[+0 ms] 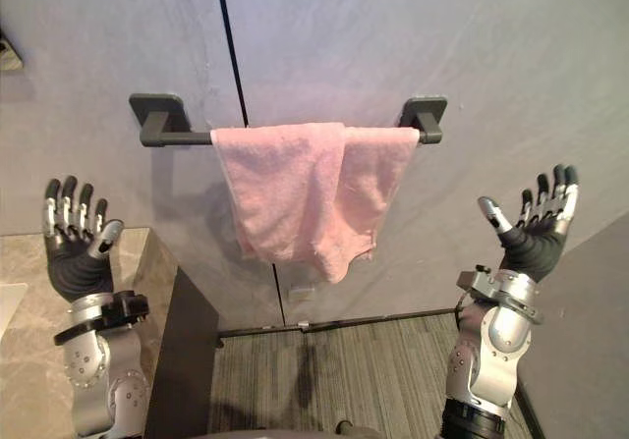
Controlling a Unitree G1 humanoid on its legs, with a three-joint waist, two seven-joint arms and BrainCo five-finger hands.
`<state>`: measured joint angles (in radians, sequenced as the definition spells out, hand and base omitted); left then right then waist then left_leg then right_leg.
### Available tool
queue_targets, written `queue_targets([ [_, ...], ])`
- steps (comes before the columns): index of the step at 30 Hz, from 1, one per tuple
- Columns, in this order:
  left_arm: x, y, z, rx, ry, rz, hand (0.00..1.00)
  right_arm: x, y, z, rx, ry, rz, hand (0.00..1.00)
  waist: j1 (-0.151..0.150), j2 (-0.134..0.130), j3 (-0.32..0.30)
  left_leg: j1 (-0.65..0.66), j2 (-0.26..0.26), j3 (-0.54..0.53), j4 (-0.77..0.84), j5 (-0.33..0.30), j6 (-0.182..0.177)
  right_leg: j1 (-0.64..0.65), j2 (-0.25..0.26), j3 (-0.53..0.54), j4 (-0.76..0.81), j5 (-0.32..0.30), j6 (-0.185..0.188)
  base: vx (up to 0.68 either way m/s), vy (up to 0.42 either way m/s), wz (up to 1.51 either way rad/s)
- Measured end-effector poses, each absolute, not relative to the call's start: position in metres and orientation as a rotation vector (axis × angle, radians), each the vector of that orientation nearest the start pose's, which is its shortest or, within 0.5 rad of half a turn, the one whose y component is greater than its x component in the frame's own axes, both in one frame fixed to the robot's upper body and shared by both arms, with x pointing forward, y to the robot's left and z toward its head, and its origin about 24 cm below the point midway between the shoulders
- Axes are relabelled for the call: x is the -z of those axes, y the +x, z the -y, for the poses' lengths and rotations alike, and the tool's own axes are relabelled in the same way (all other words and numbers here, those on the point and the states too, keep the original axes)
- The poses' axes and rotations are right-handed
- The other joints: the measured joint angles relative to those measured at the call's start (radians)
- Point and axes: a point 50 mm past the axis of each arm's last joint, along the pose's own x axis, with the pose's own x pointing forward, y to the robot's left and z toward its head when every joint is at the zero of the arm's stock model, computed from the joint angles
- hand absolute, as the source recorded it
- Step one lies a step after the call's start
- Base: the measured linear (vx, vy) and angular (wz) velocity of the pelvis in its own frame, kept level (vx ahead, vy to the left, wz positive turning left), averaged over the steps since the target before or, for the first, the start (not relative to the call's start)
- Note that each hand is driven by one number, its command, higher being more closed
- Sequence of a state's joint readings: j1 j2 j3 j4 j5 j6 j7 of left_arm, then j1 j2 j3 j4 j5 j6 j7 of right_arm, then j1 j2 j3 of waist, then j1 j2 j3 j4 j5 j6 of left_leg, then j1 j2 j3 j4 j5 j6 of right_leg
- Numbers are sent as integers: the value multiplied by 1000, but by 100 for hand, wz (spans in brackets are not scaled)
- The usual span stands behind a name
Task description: Organize washtable
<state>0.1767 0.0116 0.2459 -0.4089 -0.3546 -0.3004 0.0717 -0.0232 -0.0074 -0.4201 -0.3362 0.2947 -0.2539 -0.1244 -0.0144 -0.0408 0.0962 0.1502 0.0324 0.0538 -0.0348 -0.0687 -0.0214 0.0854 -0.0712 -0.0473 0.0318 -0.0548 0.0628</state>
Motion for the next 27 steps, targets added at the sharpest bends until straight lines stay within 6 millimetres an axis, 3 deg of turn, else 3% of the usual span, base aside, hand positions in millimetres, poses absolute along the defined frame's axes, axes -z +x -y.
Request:
queue_targets([
  [4,-151,185,-212,-228,-283,724,0,-182,207,228,300,269,875,0,-7,23,-8,0,1,4,2,0,0,-1,2,5,-2,7,-2,-62,-19,-4],
  [6,-157,185,-204,-153,-318,756,0,-192,207,213,184,296,925,0,-10,32,-14,0,1,5,2,0,0,-1,2,6,-2,9,-2,-59,-22,-2],
  [12,-173,197,-158,225,-399,808,0,-204,218,164,-199,383,954,0,-11,47,-23,-3,2,18,5,1,0,-2,5,20,-18,26,0,-50,-17,-6],
  [19,-174,207,-116,534,-383,768,0,-199,222,133,-452,385,873,0,-25,47,-24,-11,2,29,5,1,1,-5,6,27,-38,41,0,-24,-14,-5],
  [23,-156,215,-92,709,-333,637,0,-178,234,121,-563,377,724,0,-26,47,-24,-18,2,35,3,1,1,-18,14,32,-38,45,0,-34,-33,-7],
  [27,-142,221,-82,771,-267,555,0,-159,242,115,-600,364,601,0,-28,46,-24,-23,2,39,3,1,1,-20,15,36,-50,53,0,-22,-17,-3],
])
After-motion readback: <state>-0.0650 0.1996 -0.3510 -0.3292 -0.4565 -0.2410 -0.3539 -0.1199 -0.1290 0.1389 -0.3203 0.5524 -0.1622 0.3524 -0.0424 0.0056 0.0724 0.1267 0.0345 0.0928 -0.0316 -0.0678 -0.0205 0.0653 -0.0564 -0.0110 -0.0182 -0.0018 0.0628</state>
